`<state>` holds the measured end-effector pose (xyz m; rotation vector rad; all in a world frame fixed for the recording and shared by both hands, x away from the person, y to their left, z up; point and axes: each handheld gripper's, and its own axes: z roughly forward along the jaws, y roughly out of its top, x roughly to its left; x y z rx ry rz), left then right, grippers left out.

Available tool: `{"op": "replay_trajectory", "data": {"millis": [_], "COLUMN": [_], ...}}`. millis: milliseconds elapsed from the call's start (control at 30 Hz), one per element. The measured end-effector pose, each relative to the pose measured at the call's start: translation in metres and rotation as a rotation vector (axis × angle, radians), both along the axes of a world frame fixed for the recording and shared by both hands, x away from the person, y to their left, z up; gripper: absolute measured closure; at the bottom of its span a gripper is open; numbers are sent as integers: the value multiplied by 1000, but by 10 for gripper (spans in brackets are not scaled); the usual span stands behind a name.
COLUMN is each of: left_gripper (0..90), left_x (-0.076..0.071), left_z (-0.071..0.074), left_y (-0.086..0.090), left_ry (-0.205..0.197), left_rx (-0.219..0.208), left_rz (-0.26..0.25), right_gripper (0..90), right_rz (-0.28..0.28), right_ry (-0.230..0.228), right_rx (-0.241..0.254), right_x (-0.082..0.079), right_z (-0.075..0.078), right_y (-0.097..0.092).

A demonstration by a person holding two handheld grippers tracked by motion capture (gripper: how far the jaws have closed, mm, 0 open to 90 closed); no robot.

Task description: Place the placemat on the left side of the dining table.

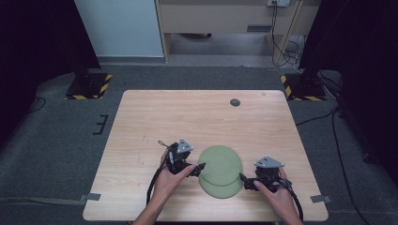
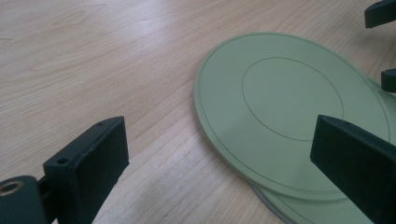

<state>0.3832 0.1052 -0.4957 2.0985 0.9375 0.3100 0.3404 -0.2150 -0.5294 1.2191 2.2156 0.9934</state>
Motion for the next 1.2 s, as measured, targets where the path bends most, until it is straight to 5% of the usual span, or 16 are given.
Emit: {"op": "replay_trajectory", "data": {"millis": [267,600,1200], "left_gripper": [43,53,119], "left_x": [16,15,13], "left_z": [-4,-7,-12], "left_y": [-4,-23,-37], "left_ry": [47,62,76], "left_rx": [12,56,88], "left_rz": [-15,-70,-82], "right_gripper": [51,58,63], "right_rz": [0,4,-6], "right_ry": [4,-1,-12], "right_rx": [-3,-4,0], "right_x": [1,0,2], "right_z": [-1,-2,-3], "right_y": [1,3,4]}}
